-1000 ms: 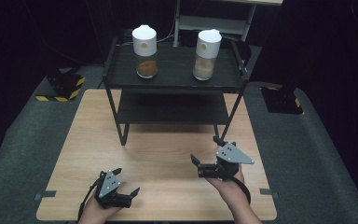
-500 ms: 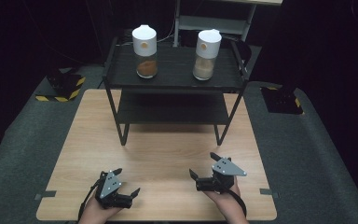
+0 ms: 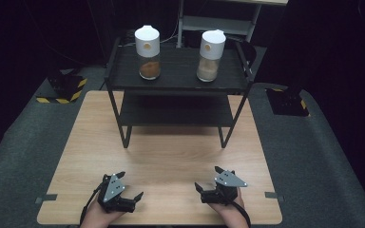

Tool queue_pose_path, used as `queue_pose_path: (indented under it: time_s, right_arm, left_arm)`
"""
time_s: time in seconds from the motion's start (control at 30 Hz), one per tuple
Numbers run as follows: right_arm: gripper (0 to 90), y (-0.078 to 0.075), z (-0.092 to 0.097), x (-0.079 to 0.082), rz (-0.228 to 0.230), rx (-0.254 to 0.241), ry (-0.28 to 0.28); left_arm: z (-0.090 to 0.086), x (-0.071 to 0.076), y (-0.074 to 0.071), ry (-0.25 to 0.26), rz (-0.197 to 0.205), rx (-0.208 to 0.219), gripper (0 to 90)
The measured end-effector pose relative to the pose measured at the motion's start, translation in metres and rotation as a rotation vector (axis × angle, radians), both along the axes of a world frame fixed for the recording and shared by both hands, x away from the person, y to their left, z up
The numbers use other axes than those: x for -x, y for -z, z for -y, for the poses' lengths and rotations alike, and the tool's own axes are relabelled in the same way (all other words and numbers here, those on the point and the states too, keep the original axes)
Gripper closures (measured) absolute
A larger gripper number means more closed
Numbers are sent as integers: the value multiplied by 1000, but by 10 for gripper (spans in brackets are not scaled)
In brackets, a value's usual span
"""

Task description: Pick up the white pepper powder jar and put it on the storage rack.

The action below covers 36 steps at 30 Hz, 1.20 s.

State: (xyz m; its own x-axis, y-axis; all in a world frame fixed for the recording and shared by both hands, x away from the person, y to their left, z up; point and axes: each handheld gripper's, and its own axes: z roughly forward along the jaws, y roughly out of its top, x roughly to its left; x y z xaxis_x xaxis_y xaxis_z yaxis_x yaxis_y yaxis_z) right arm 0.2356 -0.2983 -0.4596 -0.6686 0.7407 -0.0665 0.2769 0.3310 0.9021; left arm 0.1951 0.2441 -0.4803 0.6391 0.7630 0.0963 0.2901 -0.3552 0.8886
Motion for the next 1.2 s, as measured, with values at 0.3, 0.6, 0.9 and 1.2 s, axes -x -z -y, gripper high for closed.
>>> queue_pose_path:
  time_s: [0.3, 0.6, 0.9, 1.2]
  right_arm:
    - [23, 7, -1, 0, -22, 36, -4]
    - [23, 7, 0, 8, 11, 85, -9]
    - [23, 8, 5, 12, 21, 74, -10]
    - [23, 7, 2, 15, 25, 97, -6]
  left_arm:
    - [4, 1, 0, -14, 3, -6, 6]
    - [10, 1, -2, -22, 1, -39, 6]
    - [17, 5, -3, -22, 23, -83, 6]
    - [15, 7, -2, -8, 30, -80, 9]
